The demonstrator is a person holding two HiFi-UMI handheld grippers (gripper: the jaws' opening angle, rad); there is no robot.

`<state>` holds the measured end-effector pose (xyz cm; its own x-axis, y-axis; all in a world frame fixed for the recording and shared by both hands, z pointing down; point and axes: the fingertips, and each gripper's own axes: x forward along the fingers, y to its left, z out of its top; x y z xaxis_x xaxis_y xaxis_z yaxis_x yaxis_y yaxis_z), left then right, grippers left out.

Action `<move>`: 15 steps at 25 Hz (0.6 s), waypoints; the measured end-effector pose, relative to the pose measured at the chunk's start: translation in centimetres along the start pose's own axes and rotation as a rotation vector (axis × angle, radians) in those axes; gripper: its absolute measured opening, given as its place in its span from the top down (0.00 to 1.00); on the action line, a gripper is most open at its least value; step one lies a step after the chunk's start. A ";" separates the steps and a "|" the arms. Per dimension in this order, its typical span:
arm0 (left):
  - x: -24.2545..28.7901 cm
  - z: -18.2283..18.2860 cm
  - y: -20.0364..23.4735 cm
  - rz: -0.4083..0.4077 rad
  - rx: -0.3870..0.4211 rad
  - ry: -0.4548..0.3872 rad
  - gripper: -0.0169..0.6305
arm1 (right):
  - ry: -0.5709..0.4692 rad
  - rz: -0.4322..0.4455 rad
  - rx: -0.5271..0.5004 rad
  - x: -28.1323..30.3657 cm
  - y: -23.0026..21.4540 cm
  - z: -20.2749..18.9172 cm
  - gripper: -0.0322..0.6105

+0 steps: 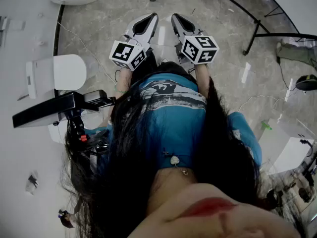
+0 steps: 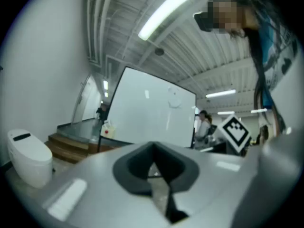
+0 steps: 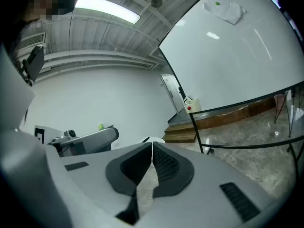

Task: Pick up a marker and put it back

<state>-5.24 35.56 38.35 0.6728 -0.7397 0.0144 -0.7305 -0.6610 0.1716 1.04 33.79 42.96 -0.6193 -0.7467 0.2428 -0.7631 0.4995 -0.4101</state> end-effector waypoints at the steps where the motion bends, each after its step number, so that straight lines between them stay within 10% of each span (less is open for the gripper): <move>1: 0.0 0.1 -0.1 -0.004 0.006 0.003 0.97 | 0.001 -0.002 0.005 0.1 -0.1 0.1 0.93; 15: 4.7 0.1 5.9 -0.029 -0.031 0.008 0.97 | 0.026 -0.049 0.019 5.8 -3.4 2.1 0.92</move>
<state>-6.39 28.14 39.28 0.6943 -0.7195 0.0171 -0.7071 -0.6775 0.2024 0.49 26.87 43.96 -0.5861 -0.7582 0.2858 -0.7891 0.4539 -0.4139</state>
